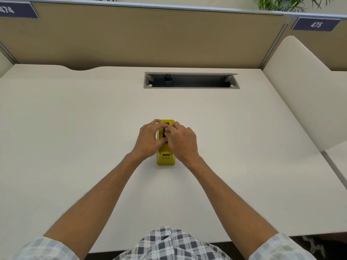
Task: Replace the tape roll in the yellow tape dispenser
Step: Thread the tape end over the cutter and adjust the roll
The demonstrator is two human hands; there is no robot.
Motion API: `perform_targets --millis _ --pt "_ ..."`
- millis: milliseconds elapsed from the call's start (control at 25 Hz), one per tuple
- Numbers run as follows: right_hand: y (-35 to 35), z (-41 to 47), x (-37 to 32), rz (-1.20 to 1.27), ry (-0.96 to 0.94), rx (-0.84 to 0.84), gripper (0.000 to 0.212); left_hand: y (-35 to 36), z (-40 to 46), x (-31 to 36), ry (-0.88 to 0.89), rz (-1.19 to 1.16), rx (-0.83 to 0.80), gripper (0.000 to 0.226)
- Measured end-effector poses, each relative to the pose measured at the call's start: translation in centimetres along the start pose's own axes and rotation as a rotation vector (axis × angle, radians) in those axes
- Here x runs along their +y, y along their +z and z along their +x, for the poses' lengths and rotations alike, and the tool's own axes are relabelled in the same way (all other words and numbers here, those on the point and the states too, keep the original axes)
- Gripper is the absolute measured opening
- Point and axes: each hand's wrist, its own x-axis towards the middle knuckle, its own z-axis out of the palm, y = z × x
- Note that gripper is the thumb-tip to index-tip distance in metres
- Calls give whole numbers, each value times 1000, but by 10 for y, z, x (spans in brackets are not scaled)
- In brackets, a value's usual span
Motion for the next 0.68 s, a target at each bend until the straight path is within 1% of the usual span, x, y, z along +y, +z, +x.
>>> perform_targets --millis 240,400,560,680 --pt "3 -2 -3 7 70 -11 19 -1 -1 0 17 -9 9 30" --pt "-3 -3 -5 43 44 60 15 0 -1 -1 17 1 8 30" --pt "-4 -3 -2 0 25 42 19 1 0 -2 0 4 10 30" --pt "-2 -3 -3 33 32 99 15 1 0 -2 -7 10 3 31"
